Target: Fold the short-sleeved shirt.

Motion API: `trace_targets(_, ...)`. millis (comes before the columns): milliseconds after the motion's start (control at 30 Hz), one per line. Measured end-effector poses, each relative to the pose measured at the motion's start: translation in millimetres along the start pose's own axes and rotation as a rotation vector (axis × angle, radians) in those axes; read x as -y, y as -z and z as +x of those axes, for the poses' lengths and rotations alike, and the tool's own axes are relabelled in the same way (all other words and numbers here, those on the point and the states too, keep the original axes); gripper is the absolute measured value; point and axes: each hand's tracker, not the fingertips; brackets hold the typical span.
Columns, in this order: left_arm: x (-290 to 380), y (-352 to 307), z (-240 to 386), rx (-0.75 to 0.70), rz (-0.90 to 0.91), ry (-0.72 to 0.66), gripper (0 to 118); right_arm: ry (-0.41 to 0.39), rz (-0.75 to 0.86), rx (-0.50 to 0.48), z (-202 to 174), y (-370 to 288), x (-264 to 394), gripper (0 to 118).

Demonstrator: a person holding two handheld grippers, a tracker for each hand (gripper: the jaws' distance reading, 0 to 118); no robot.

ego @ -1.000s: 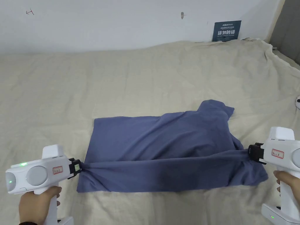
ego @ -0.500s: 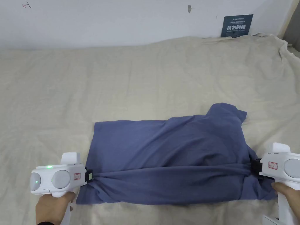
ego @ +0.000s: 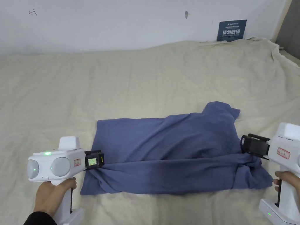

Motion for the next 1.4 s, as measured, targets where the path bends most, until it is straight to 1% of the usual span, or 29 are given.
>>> trace_targets(133, 3.5, -47.1, 0.2, -0.01, 0.132, -0.011, 115, -0.018, 0.084, -0.058, -4.6, -49.5, -4.4, 95)
trace_targets(233, 14.2, -80.0, -2.8, -0.015, 0.224, -0.044, 115, -0.034, 0.146, -0.078, -7.1, -85.3, 0.8, 95)
trace_targets(367, 34.9, -109.4, -5.2, -0.024, 0.246, -0.045, 113, -0.064, 0.206, -0.073, -9.1, -121.5, 13.9, 95)
trace_targets(433, 47.5, -120.5, -6.5, -0.026, 0.265, -0.051, 109, -0.087, 0.226, -0.059, -9.7, -132.1, 20.3, 90)
trace_targets(467, 54.7, -125.5, -7.1, -0.026, 0.279, -0.051, 104, -0.1, 0.24, -0.05, -10.1, -138.0, 24.8, 84)
trace_targets(533, 67.0, -132.5, -7.7, -0.021, 0.305, -0.049, 78, -0.118, 0.255, -0.049, -10.2, -145.4, 32.1, 58)
trace_targets(567, 72.9, -135.7, -8.0, -0.017, 0.314, -0.044, 64, -0.129, 0.259, -0.047, -10.5, -147.3, 34.7, 42)
trace_targets(600, 78.3, -138.1, -7.7, -0.016, 0.32, -0.043, 43, -0.139, 0.26, -0.043, -11.2, -148.2, 37.0, 20)
trace_targets(633, 82.7, -138.9, -7.5, -0.014, 0.326, -0.041, 30, -0.149, 0.261, -0.037, -11.9, -149.3, 39.7, 7)
trace_targets(667, 87.0, -140.4, -7.7, -0.009, 0.328, -0.039, 20, -0.161, 0.265, -0.028, -12.6, -149.6, 42.5, 3)
trace_targets(767, 96.1, -141.4, -7.4, 0.019, 0.305, -0.025, 12, -0.185, 0.273, -0.022, -13.8, -150.6, 49.1, 2)
trace_targets(800, 99.0, -141.2, -6.9, 0.023, 0.299, -0.023, 0, -0.188, 0.276, -0.025, -14.1, -150.1, 50.5, 0)
trace_targets(1033, 95.8, -133.8, -8.9, 0.05, 0.265, -0.052, 0, -0.212, 0.277, -0.033, -18.8, -147.2, 46.3, 0)
trace_targets(1200, 76.8, -120.6, -8.8, 0.057, 0.237, -0.031, 0, -0.207, 0.279, -0.037, -19.6, -142.0, 40.7, 0)
trace_targets(1267, 67.8, -109.7, -10.8, 0.061, 0.21, -0.028, 0, -0.206, 0.275, -0.038, -19.7, -139.4, 39.4, 0)
trace_targets(1333, 59.5, -93.4, -13.7, 0.061, 0.145, -0.035, 0, -0.203, 0.267, -0.04, -19.7, -134.6, 38.5, 0)
trace_targets(1367, 55.8, -82.9, -16.0, 0.058, 0.116, -0.044, 6, -0.202, 0.262, -0.04, -20.1, -132.6, 38.4, 0)
trace_targets(1400, 52.5, -71.2, -18.9, 0.058, 0.077, -0.056, 17, -0.201, 0.257, -0.04, -20.3, -129.8, 38.5, 0)
